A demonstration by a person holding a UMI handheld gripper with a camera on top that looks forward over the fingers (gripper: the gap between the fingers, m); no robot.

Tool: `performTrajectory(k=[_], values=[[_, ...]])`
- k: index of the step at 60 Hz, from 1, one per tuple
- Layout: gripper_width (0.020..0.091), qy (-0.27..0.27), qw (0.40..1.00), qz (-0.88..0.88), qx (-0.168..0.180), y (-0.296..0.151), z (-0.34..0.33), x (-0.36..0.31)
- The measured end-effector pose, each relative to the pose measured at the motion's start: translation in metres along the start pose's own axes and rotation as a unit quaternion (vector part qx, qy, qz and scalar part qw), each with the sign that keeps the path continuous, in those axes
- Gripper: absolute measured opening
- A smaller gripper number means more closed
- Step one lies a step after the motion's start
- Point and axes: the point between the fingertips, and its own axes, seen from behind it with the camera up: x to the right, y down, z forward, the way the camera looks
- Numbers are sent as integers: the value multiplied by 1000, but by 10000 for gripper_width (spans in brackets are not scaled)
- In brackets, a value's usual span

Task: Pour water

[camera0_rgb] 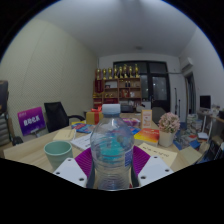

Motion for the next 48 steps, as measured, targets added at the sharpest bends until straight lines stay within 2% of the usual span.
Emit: performTrajectory(k=[3, 7, 12, 15, 18, 21, 33, 48], values=[[515, 0, 1000, -13, 3, 3, 0, -5], [549, 4, 1000, -6, 0, 1, -1, -3], [632, 0, 1000, 0, -2, -2, -1, -1], [687, -1, 1000, 2, -15, 2, -4, 2], [775, 4, 1000, 4, -31, 6, -8, 9], [850, 8, 999, 13, -31, 3, -13, 14], [844, -4, 999, 24, -43, -5, -87, 9], [845, 6, 999, 41, -21, -48, -218, -9]])
